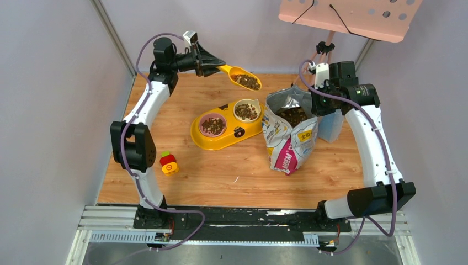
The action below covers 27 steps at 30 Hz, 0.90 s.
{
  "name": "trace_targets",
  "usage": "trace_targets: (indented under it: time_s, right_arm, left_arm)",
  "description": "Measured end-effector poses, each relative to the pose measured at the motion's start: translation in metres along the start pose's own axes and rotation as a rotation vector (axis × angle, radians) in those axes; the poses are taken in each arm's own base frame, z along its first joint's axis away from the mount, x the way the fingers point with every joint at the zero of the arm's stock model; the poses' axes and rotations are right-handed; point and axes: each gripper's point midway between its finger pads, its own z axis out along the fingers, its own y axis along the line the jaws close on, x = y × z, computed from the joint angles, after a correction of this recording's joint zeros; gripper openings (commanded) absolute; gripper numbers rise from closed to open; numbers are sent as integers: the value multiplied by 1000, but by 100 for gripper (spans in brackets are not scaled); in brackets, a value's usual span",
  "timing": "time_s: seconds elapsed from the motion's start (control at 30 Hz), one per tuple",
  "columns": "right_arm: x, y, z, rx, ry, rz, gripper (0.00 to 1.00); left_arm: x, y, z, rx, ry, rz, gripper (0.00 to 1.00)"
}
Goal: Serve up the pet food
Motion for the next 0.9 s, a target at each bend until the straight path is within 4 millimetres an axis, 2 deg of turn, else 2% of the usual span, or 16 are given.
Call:
trace_targets:
  time_s: [0.13, 0.27, 0.5, 0.73, 0.9]
  right_arm:
    - [0, 1, -1, 0, -4, 10, 0]
    - [2, 1, -3, 1, -10, 12, 0]
    - [3, 2, -7, 6, -28, 21, 0]
    - [6, 2, -10, 13, -42, 20, 0]
    - [6, 1, -10, 18, -44, 20, 0]
  left_arm:
    - [-9, 26, -13, -36, -31, -8, 0]
    - [-15, 53, -17, -65, -41, 0, 0]
    - [-26, 105, -12, -121, -56, 40, 0]
    - [-36, 173, -10, -242, -76, 48, 0]
    - [-43, 202, -11, -323, -93, 66, 0]
